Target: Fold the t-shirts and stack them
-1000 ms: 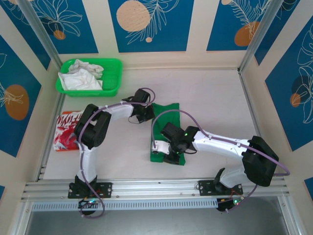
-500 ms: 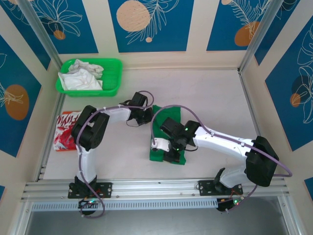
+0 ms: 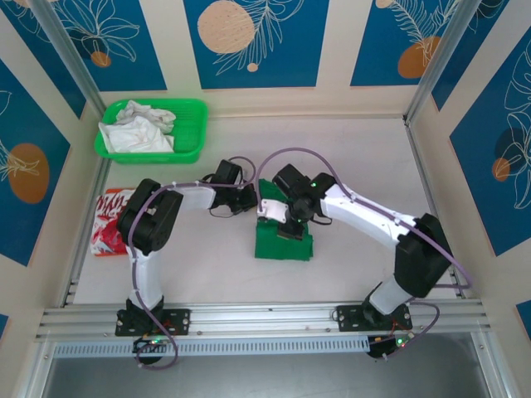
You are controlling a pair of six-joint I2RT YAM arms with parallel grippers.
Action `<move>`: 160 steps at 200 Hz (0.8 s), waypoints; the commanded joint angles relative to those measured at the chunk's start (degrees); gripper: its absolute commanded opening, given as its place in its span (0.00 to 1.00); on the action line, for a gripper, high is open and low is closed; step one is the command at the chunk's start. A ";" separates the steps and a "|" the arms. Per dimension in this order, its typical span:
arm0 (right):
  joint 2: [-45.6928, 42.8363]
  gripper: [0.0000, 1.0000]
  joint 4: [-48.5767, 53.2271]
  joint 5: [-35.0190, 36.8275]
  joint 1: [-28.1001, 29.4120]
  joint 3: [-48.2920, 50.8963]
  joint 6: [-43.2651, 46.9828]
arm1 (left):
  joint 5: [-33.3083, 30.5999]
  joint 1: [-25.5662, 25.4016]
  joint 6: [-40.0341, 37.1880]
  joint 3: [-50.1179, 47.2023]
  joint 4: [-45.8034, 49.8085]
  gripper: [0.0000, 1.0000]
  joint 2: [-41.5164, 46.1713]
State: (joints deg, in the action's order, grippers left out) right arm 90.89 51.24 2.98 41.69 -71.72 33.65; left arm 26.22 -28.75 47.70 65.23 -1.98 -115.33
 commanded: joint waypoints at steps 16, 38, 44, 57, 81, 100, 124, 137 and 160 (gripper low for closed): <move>6.54 0.00 -0.71 3.06 -3.46 -7.71 6.58 | 1.71 1.33 0.17 -3.09 5.21 0.00 -3.41; 8.90 0.00 -1.54 1.91 -5.74 -10.56 8.71 | 2.11 2.02 0.14 -3.64 4.82 0.00 -3.98; 9.59 0.00 -1.67 1.72 -6.14 -11.30 9.16 | 2.29 2.20 0.06 -3.71 4.76 0.00 -4.11; 11.25 0.00 -1.67 1.37 -7.15 -12.90 10.08 | 2.55 2.38 -0.23 -3.68 4.72 0.00 -4.53; 14.05 0.00 -1.94 1.15 -9.00 -15.41 11.07 | 2.55 2.60 -0.92 -3.37 5.15 0.00 -5.21; 15.46 0.00 -2.93 0.60 -10.08 -17.04 11.78 | 2.88 2.89 -1.34 -3.05 5.32 0.00 -5.74; 17.26 0.00 -3.25 0.09 -11.31 -19.36 12.48 | 3.15 3.26 -1.72 -2.59 5.54 0.00 -6.22; 18.19 0.00 -3.34 0.05 -11.95 -20.48 12.80 | 2.92 3.43 -1.74 -2.35 5.96 0.00 -6.36; 19.68 0.00 -3.67 -0.73 -12.68 -22.43 13.62 | 3.05 3.53 -1.78 -1.71 6.50 0.00 -6.79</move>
State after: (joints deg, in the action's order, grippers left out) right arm 109.10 48.53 4.54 29.85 -91.00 45.15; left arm 33.23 -25.98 47.59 64.97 -4.43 -117.23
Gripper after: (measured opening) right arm 0.080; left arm 0.047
